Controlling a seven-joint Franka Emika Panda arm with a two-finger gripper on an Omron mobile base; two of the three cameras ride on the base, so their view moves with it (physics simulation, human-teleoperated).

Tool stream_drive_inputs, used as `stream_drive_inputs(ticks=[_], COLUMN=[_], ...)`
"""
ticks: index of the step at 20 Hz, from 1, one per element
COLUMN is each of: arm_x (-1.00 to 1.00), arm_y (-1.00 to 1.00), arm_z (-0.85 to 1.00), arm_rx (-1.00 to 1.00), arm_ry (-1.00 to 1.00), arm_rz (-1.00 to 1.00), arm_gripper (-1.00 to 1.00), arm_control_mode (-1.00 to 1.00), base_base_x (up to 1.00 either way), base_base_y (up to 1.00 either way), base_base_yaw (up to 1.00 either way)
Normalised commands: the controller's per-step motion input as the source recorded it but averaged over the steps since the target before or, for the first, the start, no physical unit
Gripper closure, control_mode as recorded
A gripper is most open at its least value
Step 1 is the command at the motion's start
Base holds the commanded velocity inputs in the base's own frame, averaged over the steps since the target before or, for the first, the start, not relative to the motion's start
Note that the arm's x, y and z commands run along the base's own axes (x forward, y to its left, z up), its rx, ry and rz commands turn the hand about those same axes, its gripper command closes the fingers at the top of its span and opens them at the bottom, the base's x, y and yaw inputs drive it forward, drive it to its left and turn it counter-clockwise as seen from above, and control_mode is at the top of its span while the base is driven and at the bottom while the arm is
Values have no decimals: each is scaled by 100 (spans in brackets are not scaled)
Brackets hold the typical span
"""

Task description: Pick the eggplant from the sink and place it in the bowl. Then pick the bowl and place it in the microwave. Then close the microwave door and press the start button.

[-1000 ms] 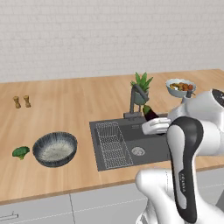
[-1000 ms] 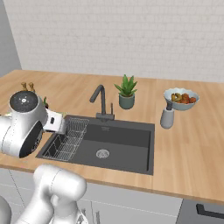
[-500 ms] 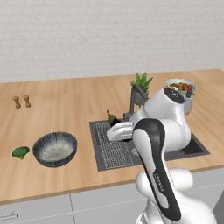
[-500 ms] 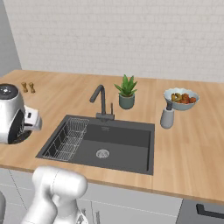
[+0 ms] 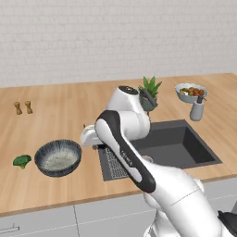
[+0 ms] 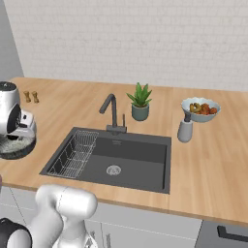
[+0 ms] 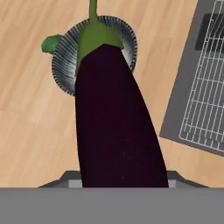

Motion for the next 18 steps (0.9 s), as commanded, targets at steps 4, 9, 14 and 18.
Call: stream_drive_inputs(ticks=[4, 9, 14, 18], arm_x=[48, 41, 9, 38], arm_y=[45, 34, 16, 22], arm_z=[-40, -46, -40, -25], arm_rx=[-10, -9, -3, -1], arm_ry=[11, 4, 1, 3], arm_rz=[1, 0, 0, 0], arm_gripper=[100, 100, 100, 100], arm_control_mode=[-100, -100, -100, -100], base_base_x=[0, 0, 0, 0], base_base_y=[0, 0, 0, 0], base_base_yaw=[0, 0, 0, 0])
